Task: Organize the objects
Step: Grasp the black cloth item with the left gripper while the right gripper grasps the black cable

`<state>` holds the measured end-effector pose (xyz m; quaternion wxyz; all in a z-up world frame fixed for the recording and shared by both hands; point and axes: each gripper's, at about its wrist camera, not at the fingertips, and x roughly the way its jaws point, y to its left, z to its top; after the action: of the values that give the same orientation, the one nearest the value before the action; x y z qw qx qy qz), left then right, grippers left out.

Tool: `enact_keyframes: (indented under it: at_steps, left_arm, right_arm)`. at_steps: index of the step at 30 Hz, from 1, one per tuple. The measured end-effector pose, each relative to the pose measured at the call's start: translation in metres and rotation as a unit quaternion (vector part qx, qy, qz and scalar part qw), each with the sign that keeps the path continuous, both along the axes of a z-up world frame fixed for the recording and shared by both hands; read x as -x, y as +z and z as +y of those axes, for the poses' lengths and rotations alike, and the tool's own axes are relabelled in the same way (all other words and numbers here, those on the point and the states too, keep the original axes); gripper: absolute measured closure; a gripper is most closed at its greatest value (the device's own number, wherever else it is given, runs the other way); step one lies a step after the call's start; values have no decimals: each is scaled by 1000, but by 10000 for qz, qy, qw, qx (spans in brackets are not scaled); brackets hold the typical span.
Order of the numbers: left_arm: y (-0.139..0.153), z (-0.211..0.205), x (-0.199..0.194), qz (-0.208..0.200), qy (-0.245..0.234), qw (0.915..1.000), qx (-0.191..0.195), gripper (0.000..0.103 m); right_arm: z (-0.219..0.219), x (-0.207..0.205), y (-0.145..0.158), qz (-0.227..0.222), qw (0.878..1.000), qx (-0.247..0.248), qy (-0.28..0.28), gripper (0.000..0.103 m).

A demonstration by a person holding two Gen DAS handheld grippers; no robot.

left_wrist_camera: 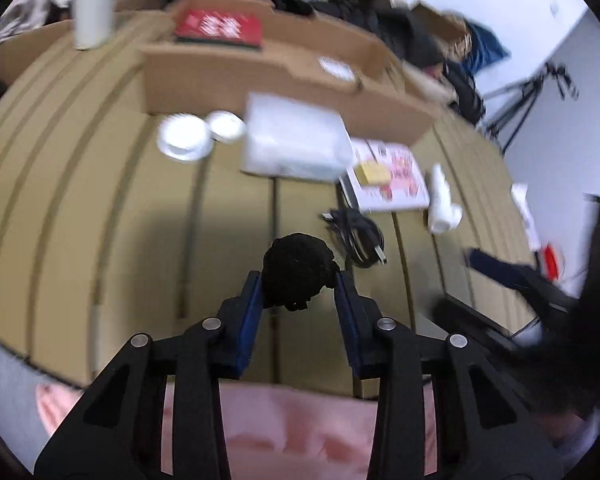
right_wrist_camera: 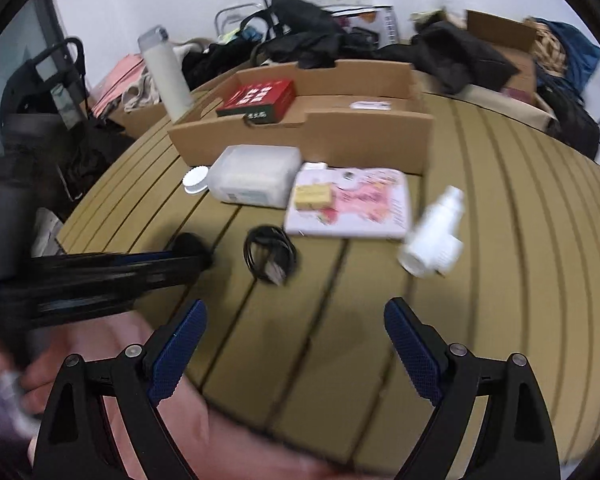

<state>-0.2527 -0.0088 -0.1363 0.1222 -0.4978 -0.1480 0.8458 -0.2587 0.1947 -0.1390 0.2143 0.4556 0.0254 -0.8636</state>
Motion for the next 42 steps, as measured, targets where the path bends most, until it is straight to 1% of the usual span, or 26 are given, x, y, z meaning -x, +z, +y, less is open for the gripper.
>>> enact_keyframes:
  at_steps: [1,3,4,6,7,8,9,12,14,15,16,18,19,20,22,23,25,26,29,30,33,35,37,39,42]
  left_arm:
    - [9,-11,-9,90,122,9999,-8,71]
    - [18,-24,-15,169,283,9994,106,71]
    - [22,-30,-19,205,374,9989,204,71]
    - [28,-40,-24,240,522,9976,377,71]
    - [30,-45,-27,243,586,9971,420,71]
    - [31,-47,-31,233,639,9967,449,71]
    - [32,-48,-35,234,663,9964,467,71]
    - [41,-45,-45,285,706,9958,518,71]
    - [51,-41,-55,405,683,9952,580,71]
    - [59,-37,-62,512,668,9945,623,71]
    - [65,-37,-69,577,655,9942,633,71]
    - [79,-34,-82,732,605,9939,560,71]
    - [86,-34,-89,781,552,9946,413,71]
    - [94,-34,-97,814,480,9954,177,71]
    - [110,-33,-110,963,370,9946,-84,71]
    - [120,-30,-119,1111,333,9932,-68,71]
    - [140,-21,-142,1485,284,9883,210,71]
    - [145,-18,-149,1582,272,9867,261,70]
    - [161,-9,-176,1849,105,9826,122,70]
    - [165,-6,-181,1904,63,9816,126,70]
    - [173,4,-193,2033,-8,9788,252,70]
    - [177,7,-196,2105,-35,9772,279,70]
    - [180,8,-200,2197,-54,9751,300,70]
    - [181,8,-203,2289,-62,9729,324,70]
    - [176,6,-199,2226,-31,9743,354,70]
  right_arm:
    - [-9,8,-6,-23,10000,-55,53,16]
    - [-27,23,-19,-130,9997,-187,112,25]
    - [-34,27,-25,-205,9995,-224,101,25]
    - [-43,35,-37,-390,9988,-274,-112,31]
    - [-46,33,-37,-226,9991,-309,-190,36]
    - [-49,32,-38,-133,9989,-402,-221,50]
    - [-51,28,-38,-39,9985,-505,-230,56]
    - [-48,25,-38,-20,9991,-383,-198,58]
    - [-38,21,-37,-164,9990,-290,-289,59]
    - [-30,17,-31,-244,9988,-209,-380,59]
    - [-22,13,-25,-231,9988,-120,-426,59]
    - [-7,-1,-6,-68,9988,-2,-480,59]
    - [-1,-9,4,18,9988,25,-491,59]
    - [6,-18,14,105,9987,63,-491,59]
    - [16,-36,38,281,9988,169,-367,59]
    - [21,-46,49,349,9989,158,-263,59]
    - [29,-68,72,601,9981,-21,-114,59]
    - [33,-81,84,740,9972,-76,-75,59]
    - [46,-130,117,1107,9938,33,35,59]
    - [48,-140,124,1189,9929,74,43,59]
    - [53,-168,136,1366,9903,240,-49,59]
    - [51,-177,140,1408,9897,277,-11,59]
    - [48,-178,142,1471,9890,175,-1,59]
    - [47,-180,144,1485,9887,210,-8,59]
    - [46,-176,136,1375,9902,245,8,59]
